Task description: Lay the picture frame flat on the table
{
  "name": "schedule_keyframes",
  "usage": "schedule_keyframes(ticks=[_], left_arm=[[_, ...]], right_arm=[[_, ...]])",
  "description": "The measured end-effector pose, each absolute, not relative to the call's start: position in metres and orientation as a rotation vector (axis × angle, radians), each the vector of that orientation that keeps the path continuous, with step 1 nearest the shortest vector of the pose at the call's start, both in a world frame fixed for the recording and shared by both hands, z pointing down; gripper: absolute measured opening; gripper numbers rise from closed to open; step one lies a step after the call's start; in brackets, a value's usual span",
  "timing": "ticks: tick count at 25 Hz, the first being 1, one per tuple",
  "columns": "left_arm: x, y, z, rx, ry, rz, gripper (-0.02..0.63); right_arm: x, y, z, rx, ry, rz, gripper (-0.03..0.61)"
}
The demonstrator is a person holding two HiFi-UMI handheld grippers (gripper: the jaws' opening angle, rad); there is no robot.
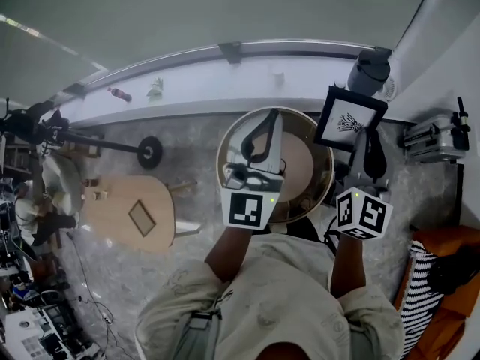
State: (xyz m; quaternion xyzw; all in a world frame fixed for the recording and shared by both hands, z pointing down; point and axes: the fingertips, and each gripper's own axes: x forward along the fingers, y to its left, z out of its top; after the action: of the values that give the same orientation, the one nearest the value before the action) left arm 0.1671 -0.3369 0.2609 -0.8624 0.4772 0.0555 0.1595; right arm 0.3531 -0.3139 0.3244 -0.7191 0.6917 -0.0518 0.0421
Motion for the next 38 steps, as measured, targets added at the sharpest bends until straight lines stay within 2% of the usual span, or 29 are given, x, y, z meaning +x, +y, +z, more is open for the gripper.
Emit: schedule_keyframes(ticks=[12,21,38], left_arm=[[0.17,-0.345,0.319,-2.453,1.505,0.044,0.003],[0.132,-0.349,0.353,-2.485,1.575,0.076,0.003],[0.075,-0.361,0.427,-2.577,1.657,0.07,0.003]], right_arm=[[0.346,-0.338,0.394,-2.115,2.293,-0.363,0.072],[0.305,-0.343,0.448,-2.148,2.383,-0.461,0.072],[0.233,-0.341,0.597,-2.178,2.472,-0.852,0.071]])
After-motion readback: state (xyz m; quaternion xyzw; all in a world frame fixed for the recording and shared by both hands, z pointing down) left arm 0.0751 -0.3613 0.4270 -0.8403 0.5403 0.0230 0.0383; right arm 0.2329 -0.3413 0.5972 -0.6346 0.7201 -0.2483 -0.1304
